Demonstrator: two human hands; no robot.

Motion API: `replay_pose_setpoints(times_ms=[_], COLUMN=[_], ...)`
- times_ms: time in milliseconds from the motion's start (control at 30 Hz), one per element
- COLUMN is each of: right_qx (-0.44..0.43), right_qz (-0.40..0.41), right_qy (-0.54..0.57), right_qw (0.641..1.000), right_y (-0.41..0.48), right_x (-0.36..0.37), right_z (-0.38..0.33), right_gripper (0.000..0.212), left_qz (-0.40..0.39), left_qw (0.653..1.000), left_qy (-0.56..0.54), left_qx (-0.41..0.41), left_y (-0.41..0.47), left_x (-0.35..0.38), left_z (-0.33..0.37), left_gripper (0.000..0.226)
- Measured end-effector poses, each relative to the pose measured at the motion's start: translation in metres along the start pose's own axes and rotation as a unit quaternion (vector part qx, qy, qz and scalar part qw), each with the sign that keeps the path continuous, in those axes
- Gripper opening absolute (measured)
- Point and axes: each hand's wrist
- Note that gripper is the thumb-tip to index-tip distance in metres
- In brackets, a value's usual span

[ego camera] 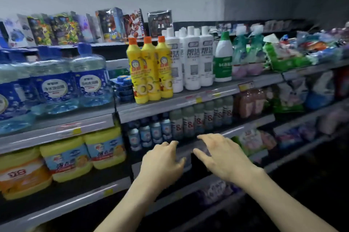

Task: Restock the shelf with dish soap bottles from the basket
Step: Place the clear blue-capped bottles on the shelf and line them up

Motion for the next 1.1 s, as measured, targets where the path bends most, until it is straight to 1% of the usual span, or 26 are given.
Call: replay_pose_setpoints(times_ms=[167, 267, 367, 467, 567, 700, 833, 967, 1100], right_qx=[0.088, 0.14, 0.195, 0.25, 0.307, 0.371, 0.445, 0.515, 0.552], right_qz=[-0.029, -0.044, -0.07, -0.107, -0.134, -0.16, -0.163, -0.184, -0.208], right_qy=[-0.024, -0.036, -0.064, -0.077, -0.074, -0.07, -0.05, -0.02, -0.002], right_qw=[0.995, 0.988, 0.976, 0.959, 0.939, 0.912, 0.879, 0.837, 0.807], right_y=[-0.03, -0.046, -0.06, -0.072, -0.085, -0.103, -0.121, -0.146, -0.167], right_x=[0.015, 0.029, 0.048, 0.068, 0.084, 0.106, 0.124, 0.14, 0.155], right_z=[0.088, 0.134, 0.18, 0.226, 0.267, 0.311, 0.351, 0.383, 0.42], right_gripper=[0.066, 0.06, 0.053, 0.052, 0.053, 0.054, 0.052, 0.048, 0.043], left_qz=[-0.068, -0.111, -0.14, -0.182, -0.224, -0.272, -0.311, -0.362, -0.409], left_qw=[0.996, 0.989, 0.983, 0.971, 0.955, 0.932, 0.907, 0.879, 0.85], left_qy=[-0.019, -0.035, -0.063, -0.081, -0.101, -0.113, -0.112, -0.103, -0.084], left_qx=[0.062, 0.088, 0.104, 0.134, 0.164, 0.21, 0.259, 0.293, 0.321], left_y=[0.035, 0.053, 0.07, 0.087, 0.107, 0.132, 0.148, 0.15, 0.151], left_x=[0.065, 0.108, 0.152, 0.196, 0.235, 0.278, 0.32, 0.359, 0.4], left_z=[0.07, 0.104, 0.134, 0.162, 0.188, 0.227, 0.264, 0.298, 0.334], left_gripper=[0.056, 0.047, 0.035, 0.031, 0.033, 0.046, 0.046, 0.047, 0.047])
Point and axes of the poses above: each hand's wrist, its own y-axis towards the middle knuckle, its own x-axis out of the palm, z = x × y, and after that the axes turned 13 degrees about x, right-handed
